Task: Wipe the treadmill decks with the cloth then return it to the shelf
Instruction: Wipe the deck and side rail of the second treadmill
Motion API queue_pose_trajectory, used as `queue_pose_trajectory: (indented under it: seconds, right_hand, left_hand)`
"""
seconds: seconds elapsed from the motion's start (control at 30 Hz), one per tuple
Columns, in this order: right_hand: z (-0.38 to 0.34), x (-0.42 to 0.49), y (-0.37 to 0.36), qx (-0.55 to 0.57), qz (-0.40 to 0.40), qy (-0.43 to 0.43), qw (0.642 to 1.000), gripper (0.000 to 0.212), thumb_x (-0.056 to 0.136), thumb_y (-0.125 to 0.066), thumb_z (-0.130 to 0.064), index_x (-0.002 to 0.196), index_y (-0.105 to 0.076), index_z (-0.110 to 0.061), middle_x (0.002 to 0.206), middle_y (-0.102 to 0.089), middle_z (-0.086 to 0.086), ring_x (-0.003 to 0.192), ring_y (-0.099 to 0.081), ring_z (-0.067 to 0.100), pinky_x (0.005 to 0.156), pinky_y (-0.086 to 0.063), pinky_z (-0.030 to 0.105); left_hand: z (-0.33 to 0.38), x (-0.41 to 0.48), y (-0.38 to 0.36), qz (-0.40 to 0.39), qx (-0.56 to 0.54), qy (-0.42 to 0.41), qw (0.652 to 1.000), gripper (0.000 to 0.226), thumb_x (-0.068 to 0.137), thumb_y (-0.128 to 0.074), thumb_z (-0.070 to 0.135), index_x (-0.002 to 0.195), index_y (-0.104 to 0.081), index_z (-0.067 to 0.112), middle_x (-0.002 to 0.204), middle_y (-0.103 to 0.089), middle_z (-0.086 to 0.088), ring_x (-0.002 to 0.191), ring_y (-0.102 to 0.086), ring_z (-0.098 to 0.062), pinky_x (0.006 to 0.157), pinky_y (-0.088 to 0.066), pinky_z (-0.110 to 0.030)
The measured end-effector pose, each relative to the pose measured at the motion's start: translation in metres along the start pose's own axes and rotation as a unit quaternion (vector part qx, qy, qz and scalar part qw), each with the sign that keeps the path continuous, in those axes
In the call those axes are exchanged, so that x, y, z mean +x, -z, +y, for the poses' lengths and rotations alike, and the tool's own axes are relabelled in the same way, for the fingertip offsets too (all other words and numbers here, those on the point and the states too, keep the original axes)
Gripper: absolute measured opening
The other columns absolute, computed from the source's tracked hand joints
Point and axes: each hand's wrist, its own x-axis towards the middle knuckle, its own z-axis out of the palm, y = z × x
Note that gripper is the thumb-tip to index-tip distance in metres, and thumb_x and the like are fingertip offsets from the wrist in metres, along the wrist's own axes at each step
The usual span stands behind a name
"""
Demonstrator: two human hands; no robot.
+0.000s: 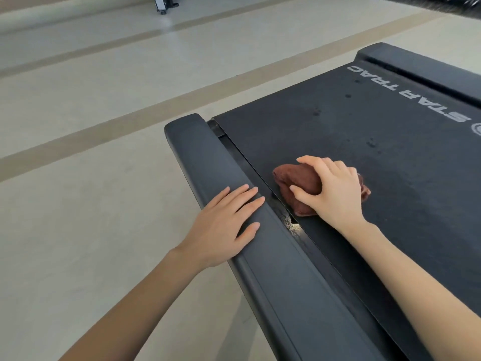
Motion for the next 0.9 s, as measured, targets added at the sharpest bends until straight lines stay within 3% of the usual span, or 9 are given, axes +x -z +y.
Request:
queue_pose_trajectory:
  seconds: [0.13,0.23,0.33,0.4,0.47,0.6,0.73,0.8,0.9]
  right_hand:
    - [-0.003,0.002,0.007,0.041,-0.063,0.082,0.994,0.032,0.081,-0.066,-0.030,0.114,-0.063,-0.030,0.113,-0.059,-0.006,0.100,-0.052,0.025,0.082,-0.031,0.037]
    - [-0.014,0.015,0.017,0.132,-0.174,0.151,0.964,0.036,0.071,-0.059,-0.011,0.102,-0.069,-0.026,0.118,-0.060,-0.008,0.114,-0.048,0.024,0.095,-0.030,0.042]
    - [-0.019,0.028,0.027,0.150,-0.229,0.120,0.954,0.022,0.079,-0.063,-0.018,0.098,-0.068,-0.027,0.125,-0.056,-0.011,0.129,-0.036,0.021,0.108,-0.024,0.052]
    - [-0.023,0.025,0.029,0.160,-0.184,0.041,0.969,0.017,0.081,-0.068,-0.042,0.094,-0.067,-0.031,0.129,-0.051,-0.014,0.130,-0.030,0.016,0.110,-0.022,0.051]
    - [-0.033,0.014,0.022,0.163,-0.109,-0.058,0.979,0.039,0.070,-0.060,-0.061,0.093,-0.065,-0.029,0.125,-0.048,-0.017,0.122,-0.030,0.010,0.110,-0.023,0.045]
    - [-0.047,0.009,-0.004,0.123,-0.012,-0.144,0.982,0.043,0.068,-0.072,-0.052,0.101,-0.059,-0.028,0.116,-0.047,-0.024,0.118,-0.031,0.008,0.109,-0.026,0.046]
    - [-0.045,0.014,-0.020,0.053,-0.024,-0.181,0.982,0.082,0.059,-0.073,-0.060,0.131,-0.045,-0.032,0.137,-0.044,-0.009,0.133,-0.028,0.014,0.109,-0.029,0.037]
    - [-0.044,0.014,-0.023,0.038,-0.022,-0.191,0.981,0.083,0.057,-0.071,-0.061,0.131,-0.043,-0.036,0.133,-0.046,-0.014,0.127,-0.034,0.010,0.096,-0.034,0.030]
    - [-0.054,0.013,-0.026,0.023,-0.002,-0.197,0.980,0.071,0.060,-0.074,-0.050,0.125,-0.048,-0.036,0.121,-0.055,-0.014,0.116,-0.046,0.011,0.090,-0.036,0.028]
  left_hand:
    - [-0.007,-0.014,0.003,0.006,0.005,-0.002,1.000,0.053,0.096,-0.020,0.044,0.144,-0.033,0.025,0.152,-0.027,0.007,0.142,-0.014,-0.009,0.117,-0.005,-0.029]
    - [-0.010,-0.017,0.003,0.012,-0.003,0.002,1.000,0.051,0.096,-0.024,0.043,0.143,-0.035,0.025,0.152,-0.028,0.006,0.142,-0.015,-0.010,0.117,-0.005,-0.028]
    - [-0.014,-0.018,0.002,0.010,-0.008,-0.008,1.000,0.052,0.096,-0.023,0.045,0.142,-0.035,0.026,0.152,-0.029,0.006,0.142,-0.016,-0.010,0.117,-0.006,-0.030]
    - [-0.021,-0.018,0.003,0.010,-0.005,-0.022,1.000,0.054,0.094,-0.020,0.047,0.141,-0.038,0.029,0.150,-0.031,0.007,0.142,-0.018,-0.012,0.117,-0.007,-0.032]
    - [-0.030,-0.014,0.004,0.021,-0.012,-0.034,0.999,0.051,0.093,-0.024,0.046,0.137,-0.045,0.029,0.146,-0.039,0.006,0.140,-0.026,-0.015,0.116,-0.012,-0.036]
    - [-0.044,-0.002,0.001,0.045,-0.031,-0.062,0.997,0.047,0.093,-0.030,0.042,0.130,-0.054,0.027,0.139,-0.049,0.005,0.136,-0.035,-0.017,0.113,-0.020,-0.038]
    - [-0.061,0.004,-0.003,0.058,-0.044,-0.098,0.993,0.045,0.093,-0.032,0.042,0.129,-0.055,0.027,0.138,-0.049,0.005,0.135,-0.035,-0.016,0.114,-0.021,-0.037]
    - [-0.071,0.006,-0.004,0.059,-0.050,-0.111,0.991,0.045,0.093,-0.032,0.041,0.130,-0.054,0.026,0.139,-0.049,0.004,0.135,-0.035,-0.017,0.114,-0.019,-0.036]
    - [-0.084,0.005,-0.003,0.059,-0.052,-0.114,0.990,0.047,0.094,-0.031,0.041,0.131,-0.054,0.024,0.139,-0.048,0.002,0.136,-0.034,-0.018,0.115,-0.020,-0.036]
